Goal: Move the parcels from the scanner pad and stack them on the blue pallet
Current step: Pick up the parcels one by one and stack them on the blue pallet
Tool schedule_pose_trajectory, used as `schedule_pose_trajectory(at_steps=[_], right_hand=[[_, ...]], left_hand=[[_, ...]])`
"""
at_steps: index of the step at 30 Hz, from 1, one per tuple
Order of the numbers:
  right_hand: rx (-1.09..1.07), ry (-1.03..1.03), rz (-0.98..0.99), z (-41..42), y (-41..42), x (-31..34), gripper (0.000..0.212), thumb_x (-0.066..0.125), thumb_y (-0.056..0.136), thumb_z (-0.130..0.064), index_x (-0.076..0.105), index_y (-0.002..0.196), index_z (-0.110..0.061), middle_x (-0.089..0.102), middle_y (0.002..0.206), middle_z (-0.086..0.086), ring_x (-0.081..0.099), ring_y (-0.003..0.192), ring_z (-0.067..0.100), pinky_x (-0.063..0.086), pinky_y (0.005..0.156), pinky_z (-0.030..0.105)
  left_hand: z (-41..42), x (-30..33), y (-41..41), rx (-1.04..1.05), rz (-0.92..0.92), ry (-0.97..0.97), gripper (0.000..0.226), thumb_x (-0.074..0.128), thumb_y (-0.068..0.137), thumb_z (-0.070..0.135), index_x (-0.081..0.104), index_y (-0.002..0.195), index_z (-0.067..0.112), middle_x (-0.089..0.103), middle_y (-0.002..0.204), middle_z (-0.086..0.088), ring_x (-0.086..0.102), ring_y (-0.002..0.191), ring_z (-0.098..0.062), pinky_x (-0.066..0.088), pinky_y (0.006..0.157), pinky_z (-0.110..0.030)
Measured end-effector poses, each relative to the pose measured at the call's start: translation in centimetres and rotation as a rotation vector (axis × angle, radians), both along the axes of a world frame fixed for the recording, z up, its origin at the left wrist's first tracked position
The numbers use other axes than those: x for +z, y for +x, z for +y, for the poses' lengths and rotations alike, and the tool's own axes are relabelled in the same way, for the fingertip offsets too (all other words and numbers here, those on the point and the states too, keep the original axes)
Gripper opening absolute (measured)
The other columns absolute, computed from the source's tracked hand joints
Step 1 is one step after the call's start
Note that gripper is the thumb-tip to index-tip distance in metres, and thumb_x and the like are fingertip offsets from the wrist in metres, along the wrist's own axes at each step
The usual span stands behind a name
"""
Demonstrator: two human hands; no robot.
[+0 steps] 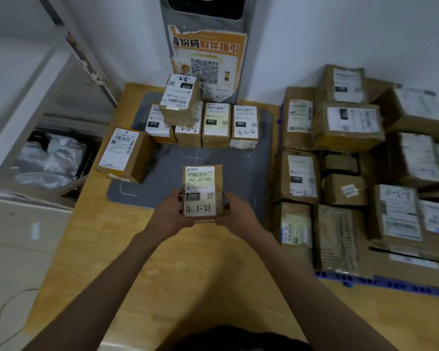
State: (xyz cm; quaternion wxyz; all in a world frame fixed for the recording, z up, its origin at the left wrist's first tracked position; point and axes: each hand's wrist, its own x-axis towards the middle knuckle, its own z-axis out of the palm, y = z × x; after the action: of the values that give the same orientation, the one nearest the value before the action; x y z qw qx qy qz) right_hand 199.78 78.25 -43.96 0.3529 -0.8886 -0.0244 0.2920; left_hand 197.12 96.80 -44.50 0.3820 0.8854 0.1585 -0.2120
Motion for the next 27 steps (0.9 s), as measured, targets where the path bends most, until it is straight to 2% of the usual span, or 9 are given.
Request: schedule_pose_trajectory(at_steps=[3, 8, 13, 16, 20, 23, 24, 27], right_hand=[[-0.027, 0.035, -0.021, -1.4, -1.0, 1.4, 0.052, 0.079, 0.075, -0.011, 0.058, 0.122, -0.018, 0.068, 0.114, 0.000, 0.065, 0.104, 0.020, 0.056, 0.088, 0.037], [-0.074, 0.071, -0.105, -3.6, -2.1, 3.7, 0.050, 0.078, 0.074, -0.005, 0.060, 0.120, -0.015, 0.069, 0.112, 0.004, 0.065, 0.101, 0.021, 0.057, 0.085, 0.038], [-0.121, 0.056, -0.164, -6.4, -3.4, 5.0, 0.053, 0.076, 0.075, -0.009, 0.059, 0.125, -0.015, 0.068, 0.113, 0.003, 0.064, 0.101, 0.019, 0.051, 0.077, 0.026], [-0.167, 0.052, -0.181, -8.2, -4.2, 5.5, 0.052, 0.076, 0.076, -0.012, 0.059, 0.125, -0.017, 0.067, 0.111, 0.003, 0.062, 0.100, 0.019, 0.048, 0.072, 0.022], [-0.222, 0.031, -0.175, -10.8, -5.0, 6.5, 0.062, 0.075, 0.077, -0.013, 0.052, 0.134, -0.019, 0.064, 0.119, 0.003, 0.061, 0.105, 0.021, 0.054, 0.081, 0.031], [-0.265, -0.008, -0.215, -13.1, -5.5, 7.3, 0.060, 0.075, 0.077, -0.014, 0.053, 0.132, -0.021, 0.064, 0.113, -0.001, 0.057, 0.090, 0.010, 0.042, 0.061, 0.010], [-0.281, -0.013, -0.229, -13.8, -5.6, 7.6, 0.057, 0.075, 0.077, -0.014, 0.055, 0.129, -0.022, 0.065, 0.112, -0.002, 0.057, 0.089, 0.009, 0.040, 0.060, 0.010], [-0.309, 0.001, -0.245, -16.0, -5.9, 8.3, 0.054, 0.076, 0.077, -0.015, 0.056, 0.127, -0.019, 0.066, 0.115, 0.000, 0.062, 0.100, 0.016, 0.046, 0.069, 0.019]], left_hand=[[-0.5, 1.0, -0.5, -0.035, -0.019, -0.025, 0.087, 0.089, 0.062, 0.013, 0.041, 0.134, 0.015, 0.060, 0.125, -0.003, 0.061, 0.090, -0.016, 0.048, 0.063, -0.019], [-2.4, 2.8, -0.7, -0.077, -0.088, -0.054, 0.083, 0.088, 0.064, 0.011, 0.041, 0.134, 0.017, 0.059, 0.125, -0.002, 0.065, 0.089, -0.019, 0.056, 0.077, -0.038], [-4.8, 4.2, -0.6, -0.143, -0.137, -0.097, 0.084, 0.088, 0.064, 0.012, 0.040, 0.133, 0.016, 0.055, 0.121, 0.000, 0.062, 0.093, -0.020, 0.055, 0.079, -0.039], [-6.5, 4.7, -0.4, -0.198, -0.154, -0.127, 0.081, 0.088, 0.064, 0.014, 0.040, 0.129, 0.016, 0.053, 0.119, 0.004, 0.063, 0.087, -0.013, 0.056, 0.075, -0.038], [-9.2, 5.4, 0.1, -0.277, -0.201, -0.127, 0.081, 0.091, 0.061, 0.025, 0.042, 0.126, 0.017, 0.052, 0.120, 0.006, 0.063, 0.086, -0.013, 0.056, 0.075, -0.038], [-11.4, 6.1, 0.7, -0.332, -0.225, -0.114, 0.084, 0.090, 0.059, 0.031, 0.041, 0.127, 0.018, 0.052, 0.120, 0.006, 0.061, 0.085, -0.010, 0.054, 0.073, -0.035], [-12.2, 6.3, 0.9, -0.354, -0.227, -0.112, 0.084, 0.089, 0.061, 0.032, 0.040, 0.128, 0.018, 0.052, 0.122, 0.006, 0.061, 0.086, -0.010, 0.054, 0.073, -0.035], [-14.5, 7.1, 1.4, -0.416, -0.246, -0.112, 0.087, 0.088, 0.063, 0.035, 0.038, 0.132, 0.018, 0.050, 0.126, 0.006, 0.057, 0.088, -0.006, 0.048, 0.067, -0.025]])
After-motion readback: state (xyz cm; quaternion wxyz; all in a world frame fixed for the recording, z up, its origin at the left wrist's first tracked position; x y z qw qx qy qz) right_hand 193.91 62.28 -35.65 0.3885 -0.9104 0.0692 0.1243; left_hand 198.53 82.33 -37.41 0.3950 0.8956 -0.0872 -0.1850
